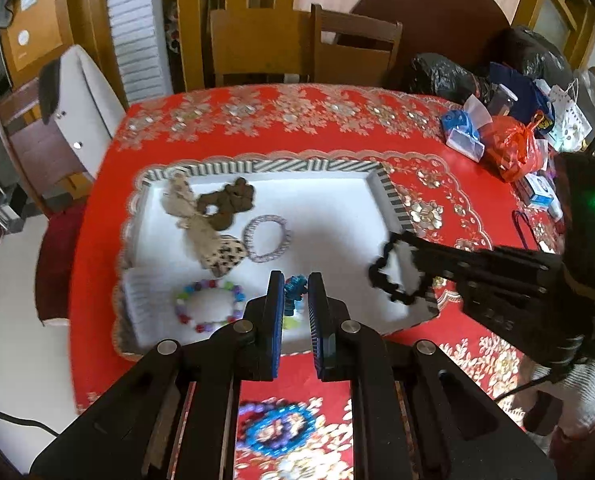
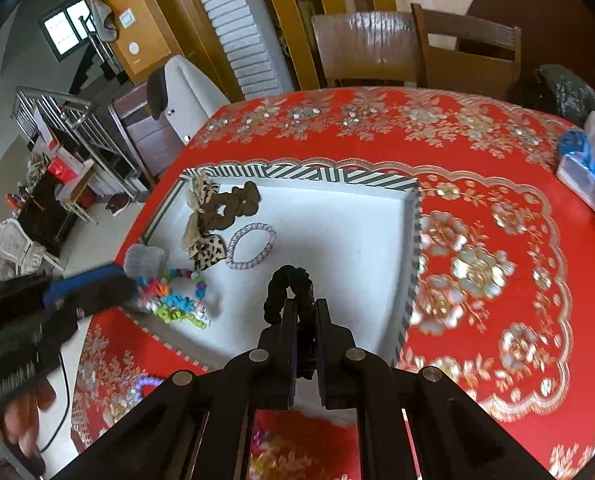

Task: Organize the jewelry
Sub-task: 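Carry black scrunchie and blue bracelet into the striped tray and open both grippers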

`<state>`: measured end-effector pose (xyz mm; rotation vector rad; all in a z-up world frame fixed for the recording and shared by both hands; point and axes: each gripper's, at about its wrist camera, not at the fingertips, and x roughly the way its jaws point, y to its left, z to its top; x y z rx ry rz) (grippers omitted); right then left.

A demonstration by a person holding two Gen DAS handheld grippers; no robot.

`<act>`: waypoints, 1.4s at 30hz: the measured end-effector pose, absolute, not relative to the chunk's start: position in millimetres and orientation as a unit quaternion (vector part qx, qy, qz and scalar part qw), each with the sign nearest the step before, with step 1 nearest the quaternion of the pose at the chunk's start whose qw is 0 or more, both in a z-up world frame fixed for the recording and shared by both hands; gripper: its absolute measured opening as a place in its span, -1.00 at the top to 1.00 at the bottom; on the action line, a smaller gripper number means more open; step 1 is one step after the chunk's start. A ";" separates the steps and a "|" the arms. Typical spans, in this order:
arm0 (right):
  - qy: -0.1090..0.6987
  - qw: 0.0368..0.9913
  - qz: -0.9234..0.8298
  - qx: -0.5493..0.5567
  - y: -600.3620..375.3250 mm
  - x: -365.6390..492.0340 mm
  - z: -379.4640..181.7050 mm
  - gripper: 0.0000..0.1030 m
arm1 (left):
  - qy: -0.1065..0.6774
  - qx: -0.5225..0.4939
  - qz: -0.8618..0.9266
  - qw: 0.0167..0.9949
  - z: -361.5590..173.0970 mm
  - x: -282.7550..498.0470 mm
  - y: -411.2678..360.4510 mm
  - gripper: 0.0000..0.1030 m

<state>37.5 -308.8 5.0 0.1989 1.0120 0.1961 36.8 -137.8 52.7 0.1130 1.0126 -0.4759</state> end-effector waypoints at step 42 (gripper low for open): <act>0.485 0.864 0.065 0.122 -305.6 66.4 -21.1 0.17 | 0.554 0.017 -0.112 0.825 -22.7 76.8 -100.7 0.21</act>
